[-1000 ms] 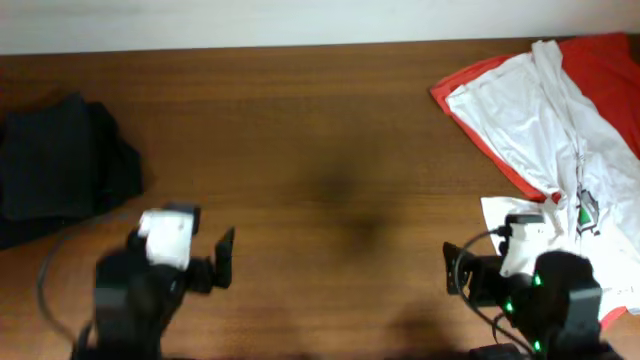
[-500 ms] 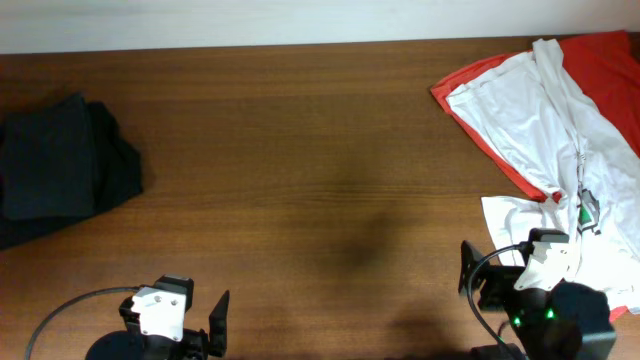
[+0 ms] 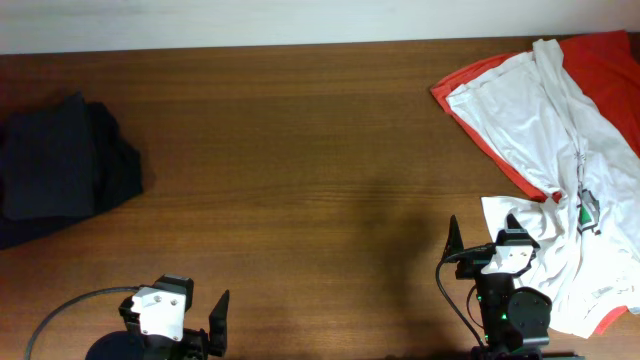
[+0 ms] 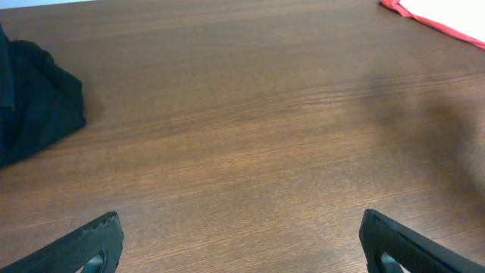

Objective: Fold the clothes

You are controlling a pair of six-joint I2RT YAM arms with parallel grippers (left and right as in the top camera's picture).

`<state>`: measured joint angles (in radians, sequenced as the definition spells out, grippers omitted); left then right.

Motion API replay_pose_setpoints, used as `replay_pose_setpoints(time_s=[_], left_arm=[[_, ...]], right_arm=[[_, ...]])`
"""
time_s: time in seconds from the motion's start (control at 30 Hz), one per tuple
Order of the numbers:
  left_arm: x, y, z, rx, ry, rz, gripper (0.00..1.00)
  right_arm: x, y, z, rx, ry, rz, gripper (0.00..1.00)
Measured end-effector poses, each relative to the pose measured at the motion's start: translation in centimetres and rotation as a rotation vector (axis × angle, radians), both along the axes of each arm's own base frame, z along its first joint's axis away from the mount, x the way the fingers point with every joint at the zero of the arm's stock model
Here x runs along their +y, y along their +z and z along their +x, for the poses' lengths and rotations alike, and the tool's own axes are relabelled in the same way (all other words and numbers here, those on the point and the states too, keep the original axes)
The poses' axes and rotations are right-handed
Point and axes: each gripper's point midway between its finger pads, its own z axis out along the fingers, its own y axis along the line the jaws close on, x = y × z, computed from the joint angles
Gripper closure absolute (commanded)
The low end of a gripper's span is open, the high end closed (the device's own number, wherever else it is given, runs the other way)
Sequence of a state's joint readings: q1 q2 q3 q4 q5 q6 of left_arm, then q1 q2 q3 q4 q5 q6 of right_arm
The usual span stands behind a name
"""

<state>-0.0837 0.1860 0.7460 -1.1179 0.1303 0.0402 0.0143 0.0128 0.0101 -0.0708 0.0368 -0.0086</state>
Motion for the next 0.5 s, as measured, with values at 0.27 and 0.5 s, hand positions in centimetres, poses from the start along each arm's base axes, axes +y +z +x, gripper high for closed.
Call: replay_pose_setpoints(time_s=[0.27,0.5], left_arm=[[0.00,0.00,0.00,0.000,0.000,0.000,0.01],[0.27,-0.46,-0.01,-0.039,0.014,0.005,0.01]], right_arm=[[0.00,0.00,0.00,0.000,0.000,-0.006,0.01],[0.00,0.02,0.00,-0.001,0.001,-0.011,0.01]])
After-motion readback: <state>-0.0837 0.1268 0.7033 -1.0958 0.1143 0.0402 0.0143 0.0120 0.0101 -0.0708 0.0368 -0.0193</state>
